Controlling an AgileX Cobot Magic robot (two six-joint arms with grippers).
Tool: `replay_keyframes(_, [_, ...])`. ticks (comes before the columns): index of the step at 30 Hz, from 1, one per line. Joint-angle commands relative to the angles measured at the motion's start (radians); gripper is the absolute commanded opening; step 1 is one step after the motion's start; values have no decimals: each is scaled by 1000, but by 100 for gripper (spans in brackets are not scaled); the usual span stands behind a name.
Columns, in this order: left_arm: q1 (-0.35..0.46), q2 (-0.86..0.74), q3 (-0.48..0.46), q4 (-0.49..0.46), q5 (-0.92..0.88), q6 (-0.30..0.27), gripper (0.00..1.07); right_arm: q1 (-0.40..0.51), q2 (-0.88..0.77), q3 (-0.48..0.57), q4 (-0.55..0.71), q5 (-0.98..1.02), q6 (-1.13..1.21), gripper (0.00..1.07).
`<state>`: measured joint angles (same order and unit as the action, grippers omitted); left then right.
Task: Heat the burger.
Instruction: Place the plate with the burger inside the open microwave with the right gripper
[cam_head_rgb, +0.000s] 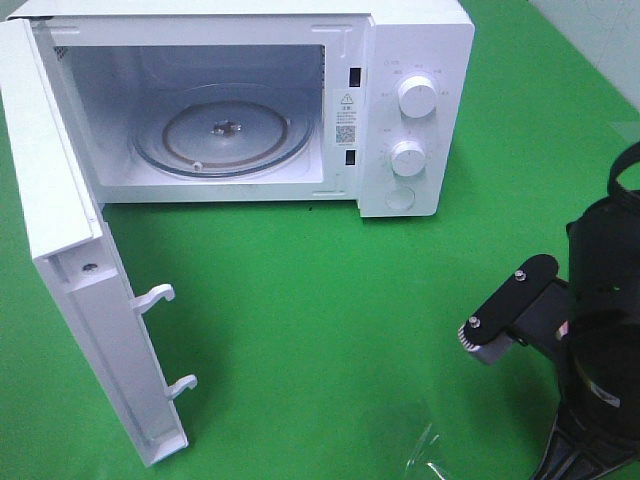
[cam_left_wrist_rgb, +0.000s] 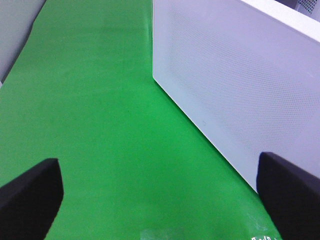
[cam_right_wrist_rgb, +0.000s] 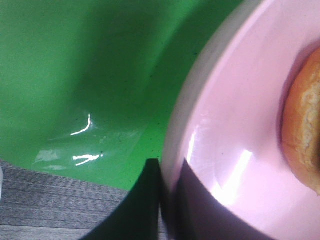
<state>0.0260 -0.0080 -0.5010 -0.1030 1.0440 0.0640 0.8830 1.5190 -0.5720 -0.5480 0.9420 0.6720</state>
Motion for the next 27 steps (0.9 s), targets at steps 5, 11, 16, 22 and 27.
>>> replay_keyframes(5, [1,-17,2,-12,-2,-1,98,64,-44,-1,-40,83,9,0])
replay_keyframes(11, [1,-17,2,-12,-2,-1,98,122,-132,-1,-38,145,9,0])
replay_keyframes(16, [1,-17,2,-12,-2,-1,98,156,-174,-1,-38,174,9,0])
replay_keyframes(22, [1,-17,2,-12,-2,-1,98,216,-195,-1,-33,202,9,0])
replay_keyframes(27, [1,-17,2,-12,-2,-1,98,303,-195,-1,-30,212,12,0])
